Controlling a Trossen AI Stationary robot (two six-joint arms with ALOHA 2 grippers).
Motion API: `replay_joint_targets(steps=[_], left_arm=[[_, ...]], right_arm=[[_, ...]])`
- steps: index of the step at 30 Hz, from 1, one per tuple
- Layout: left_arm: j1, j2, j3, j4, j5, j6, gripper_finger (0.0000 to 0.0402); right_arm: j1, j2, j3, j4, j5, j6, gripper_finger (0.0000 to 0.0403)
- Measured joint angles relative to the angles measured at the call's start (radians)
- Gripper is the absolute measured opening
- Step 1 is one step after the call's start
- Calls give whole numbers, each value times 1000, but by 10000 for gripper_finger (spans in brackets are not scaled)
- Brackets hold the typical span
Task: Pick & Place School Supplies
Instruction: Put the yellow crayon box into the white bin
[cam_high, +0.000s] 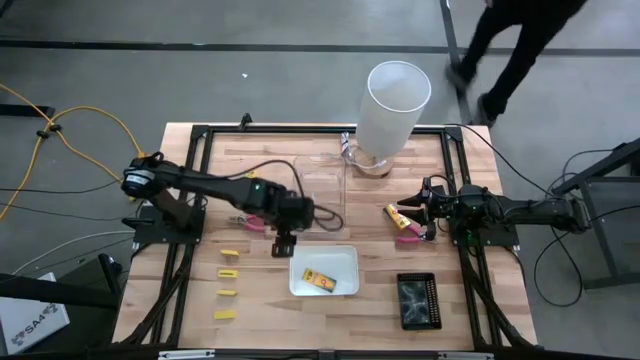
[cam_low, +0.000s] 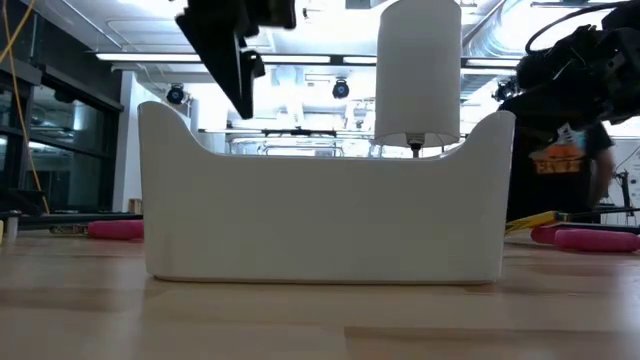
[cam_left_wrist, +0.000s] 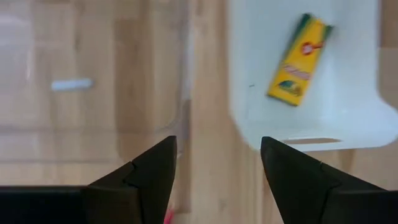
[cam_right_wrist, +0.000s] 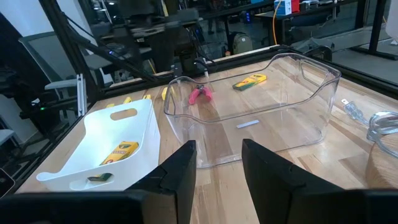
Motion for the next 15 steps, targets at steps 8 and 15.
replay_joint_targets(steps=[8, 15], left_arm=[[134, -69, -115, 57, 89, -4, 224], [218, -236, -306, 210, 97, -85, 224]], right_arm=[[0, 0, 0, 0, 0, 0, 121], [0, 0, 0, 0, 0, 0, 121]])
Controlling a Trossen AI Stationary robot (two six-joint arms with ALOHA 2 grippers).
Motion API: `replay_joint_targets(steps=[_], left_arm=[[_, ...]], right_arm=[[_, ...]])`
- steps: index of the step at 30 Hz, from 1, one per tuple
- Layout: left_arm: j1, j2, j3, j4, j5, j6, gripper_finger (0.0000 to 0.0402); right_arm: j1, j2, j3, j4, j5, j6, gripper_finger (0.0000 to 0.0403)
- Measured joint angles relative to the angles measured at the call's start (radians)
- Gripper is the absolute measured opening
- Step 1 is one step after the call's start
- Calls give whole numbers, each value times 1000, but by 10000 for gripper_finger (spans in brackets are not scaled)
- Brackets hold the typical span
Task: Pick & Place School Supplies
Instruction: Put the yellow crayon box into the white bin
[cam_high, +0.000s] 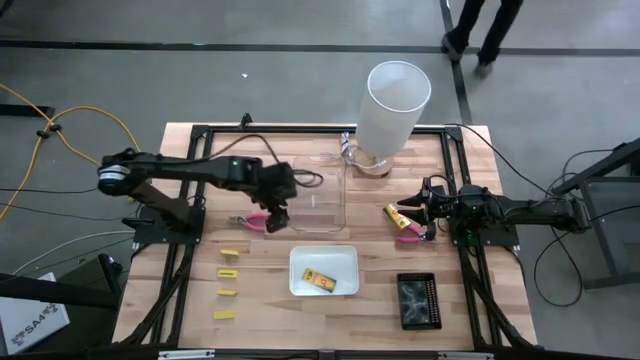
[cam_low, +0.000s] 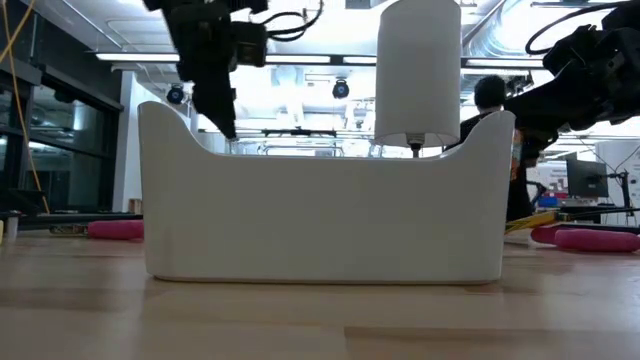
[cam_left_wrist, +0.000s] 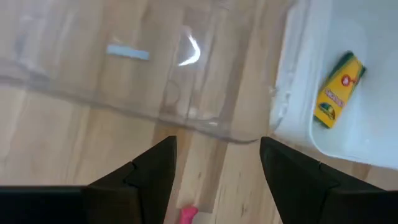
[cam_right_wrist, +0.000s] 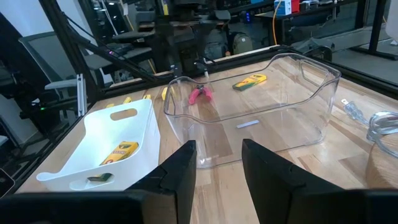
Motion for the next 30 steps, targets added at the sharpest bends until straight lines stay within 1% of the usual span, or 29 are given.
replay_joint_targets(steps=[5, 8, 11, 14, 17, 20, 22, 24, 30], left_arm=[[26, -68, -82, 17, -69, -151, 224], [33, -80, -88, 13, -115, -262, 224], [41, -80, -88, -1, -146, -339, 224], [57, -80, -88, -65, -169, -396, 224], [88, -81, -88, -161, -168, -468, 224], [119, -84, -88, -272, -194, -621, 224], [136, -84, -89, -314, -222, -733, 224], [149, -84, -89, -318, -244, -808, 224], [168, -75, -89, -270, -246, -924, 224]], right_arm=[[0, 0, 0, 0, 0, 0, 121], [0, 0, 0, 0, 0, 0, 121], [0, 0, 0, 0, 0, 0, 121], [0, 0, 0, 0, 0, 0, 121], [0, 0, 0, 0, 0, 0, 121], [0, 0, 0, 0, 0, 0, 121], [0, 0, 0, 0, 0, 0, 121], [0, 0, 0, 0, 0, 0, 121], [0, 0, 0, 0, 0, 0, 121]])
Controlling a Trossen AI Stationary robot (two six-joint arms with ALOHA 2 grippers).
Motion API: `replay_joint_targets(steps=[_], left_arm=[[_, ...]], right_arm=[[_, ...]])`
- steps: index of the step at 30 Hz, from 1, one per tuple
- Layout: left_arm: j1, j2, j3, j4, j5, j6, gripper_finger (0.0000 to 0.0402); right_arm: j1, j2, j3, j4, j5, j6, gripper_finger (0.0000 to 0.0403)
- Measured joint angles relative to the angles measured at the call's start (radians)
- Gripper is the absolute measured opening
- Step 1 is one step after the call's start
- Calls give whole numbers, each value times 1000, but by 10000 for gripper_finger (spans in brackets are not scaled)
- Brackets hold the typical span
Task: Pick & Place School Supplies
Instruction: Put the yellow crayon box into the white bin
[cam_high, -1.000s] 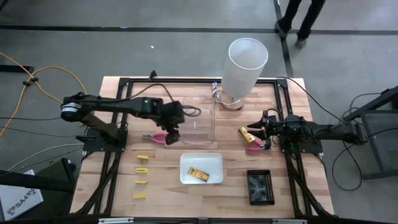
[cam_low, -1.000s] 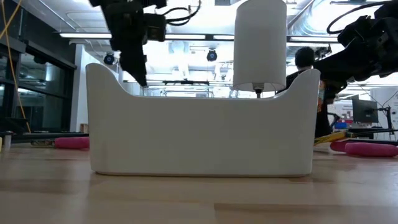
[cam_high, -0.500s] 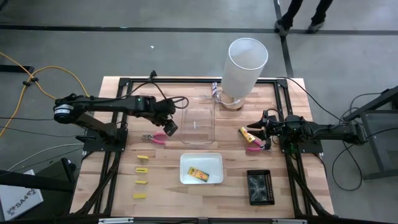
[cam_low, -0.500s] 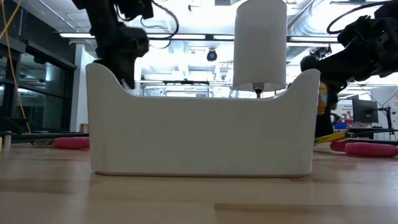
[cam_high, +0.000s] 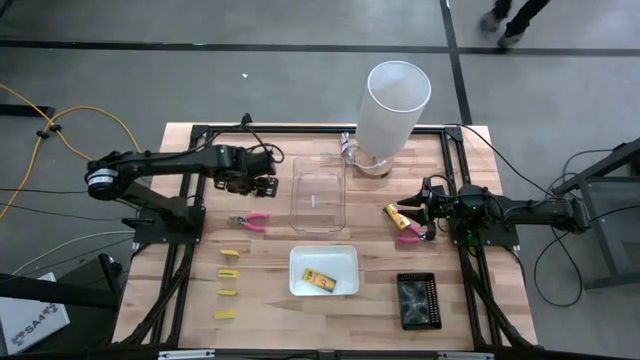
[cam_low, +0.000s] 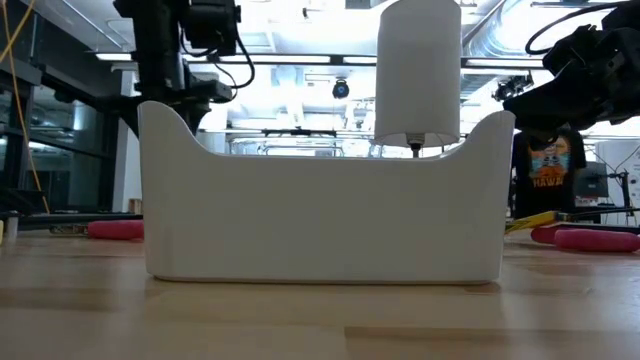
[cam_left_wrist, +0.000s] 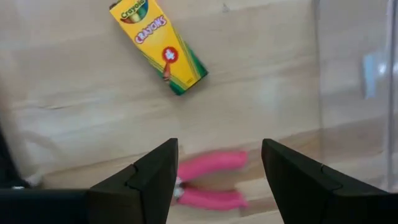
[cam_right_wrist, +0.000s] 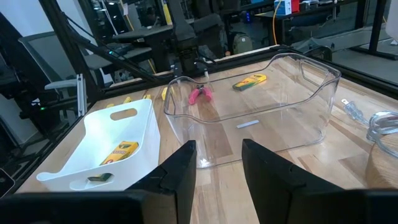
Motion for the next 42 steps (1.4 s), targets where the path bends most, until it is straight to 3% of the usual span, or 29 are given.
replay_joint_targets(steps=[7, 19, 24, 42], left_arm=[[7, 34, 0, 28, 1, -165, 224], [14, 151, 0, 103, 1, -637, 224], [14, 179, 0, 168, 1, -748, 224], [14, 179, 0, 213, 1, -805, 224]], right_arm=[[0, 0, 0, 0, 0, 0, 121], [0, 0, 0, 0, 0, 0, 121], [0, 0, 0, 0, 0, 0, 121], [0, 0, 0, 0, 0, 0, 121]])
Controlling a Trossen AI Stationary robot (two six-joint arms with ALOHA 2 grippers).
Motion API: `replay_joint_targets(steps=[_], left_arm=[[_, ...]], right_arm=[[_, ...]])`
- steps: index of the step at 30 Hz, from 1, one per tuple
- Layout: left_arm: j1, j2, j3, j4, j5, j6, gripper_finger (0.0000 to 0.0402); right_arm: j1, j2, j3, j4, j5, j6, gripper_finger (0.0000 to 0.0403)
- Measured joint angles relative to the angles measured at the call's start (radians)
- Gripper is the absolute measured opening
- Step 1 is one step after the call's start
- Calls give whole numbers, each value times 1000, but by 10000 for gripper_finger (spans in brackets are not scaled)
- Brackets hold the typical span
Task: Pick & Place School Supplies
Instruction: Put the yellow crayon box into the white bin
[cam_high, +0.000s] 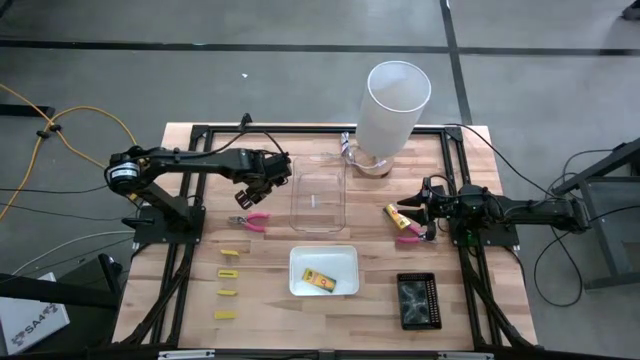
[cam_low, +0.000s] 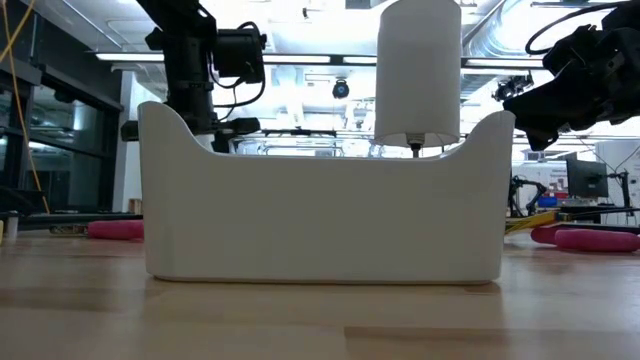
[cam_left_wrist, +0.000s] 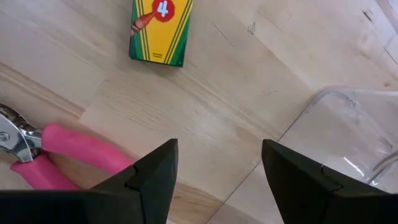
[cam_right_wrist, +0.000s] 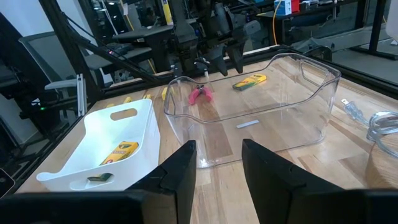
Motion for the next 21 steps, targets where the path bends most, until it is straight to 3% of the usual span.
replay_joint_targets(steps=[8, 15, 21], left_arm=[[0, 0, 0, 7, -50, -13, 224], [0, -1, 0, 7, -103, 134, 224], [0, -1, 0, 9, -110, 158, 224]], right_arm=[[0, 0, 0, 0, 0, 0, 121], [0, 0, 0, 0, 0, 0, 121], [0, 0, 0, 0, 0, 0, 121]])
